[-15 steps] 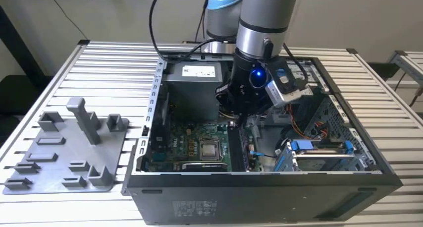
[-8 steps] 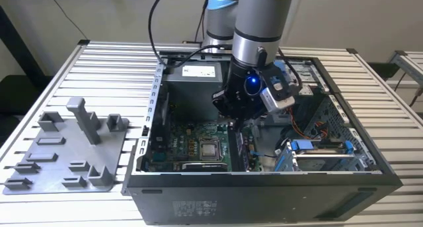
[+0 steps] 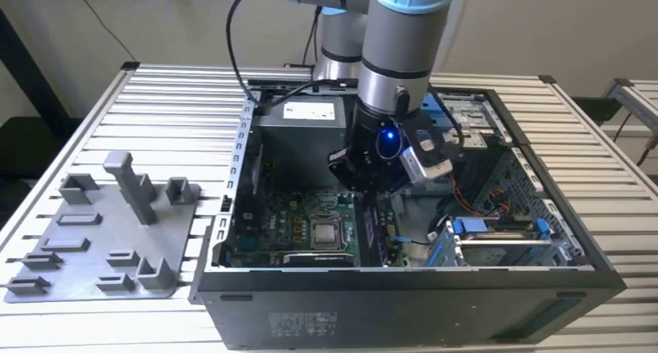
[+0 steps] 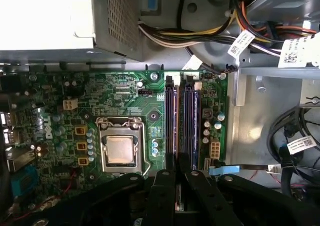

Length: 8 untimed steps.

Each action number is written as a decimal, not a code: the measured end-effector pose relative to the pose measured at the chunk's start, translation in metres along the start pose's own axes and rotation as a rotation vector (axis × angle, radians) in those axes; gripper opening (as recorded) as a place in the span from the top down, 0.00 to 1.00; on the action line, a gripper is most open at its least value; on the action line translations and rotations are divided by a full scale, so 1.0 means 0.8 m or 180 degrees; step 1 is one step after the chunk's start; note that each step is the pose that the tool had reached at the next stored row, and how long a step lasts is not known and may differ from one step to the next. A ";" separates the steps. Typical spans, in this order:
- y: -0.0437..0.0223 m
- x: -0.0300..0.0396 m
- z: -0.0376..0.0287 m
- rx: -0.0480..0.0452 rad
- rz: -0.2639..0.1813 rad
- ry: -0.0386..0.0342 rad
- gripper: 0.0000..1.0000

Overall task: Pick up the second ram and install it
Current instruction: 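Insert the second ram into the second slot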

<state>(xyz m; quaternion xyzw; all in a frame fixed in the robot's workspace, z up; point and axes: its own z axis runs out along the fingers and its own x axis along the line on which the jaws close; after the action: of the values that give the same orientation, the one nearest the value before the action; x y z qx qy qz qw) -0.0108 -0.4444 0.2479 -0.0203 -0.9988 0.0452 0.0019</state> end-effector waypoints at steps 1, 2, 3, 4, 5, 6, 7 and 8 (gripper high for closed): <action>0.0002 0.0000 0.0017 -0.0008 0.0001 0.0000 0.86; 0.0000 0.0001 0.0021 -0.0018 0.0001 0.0001 0.86; 0.0001 0.0001 0.0022 -0.0020 0.0002 0.0001 0.86; 0.0001 0.0001 0.0022 -0.0022 0.0002 0.0001 0.86; 0.0002 0.0001 0.0023 -0.0024 0.0002 0.0001 0.86; 0.0001 0.0001 0.0023 -0.0026 0.0001 0.0001 0.86; 0.0001 0.0001 0.0023 -0.0027 0.0001 0.0001 0.86; -0.0005 0.0000 0.0025 -0.0027 0.0001 0.0001 0.86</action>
<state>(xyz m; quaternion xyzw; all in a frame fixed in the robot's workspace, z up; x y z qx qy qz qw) -0.0109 -0.4449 0.2459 -0.0205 -0.9990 0.0409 0.0020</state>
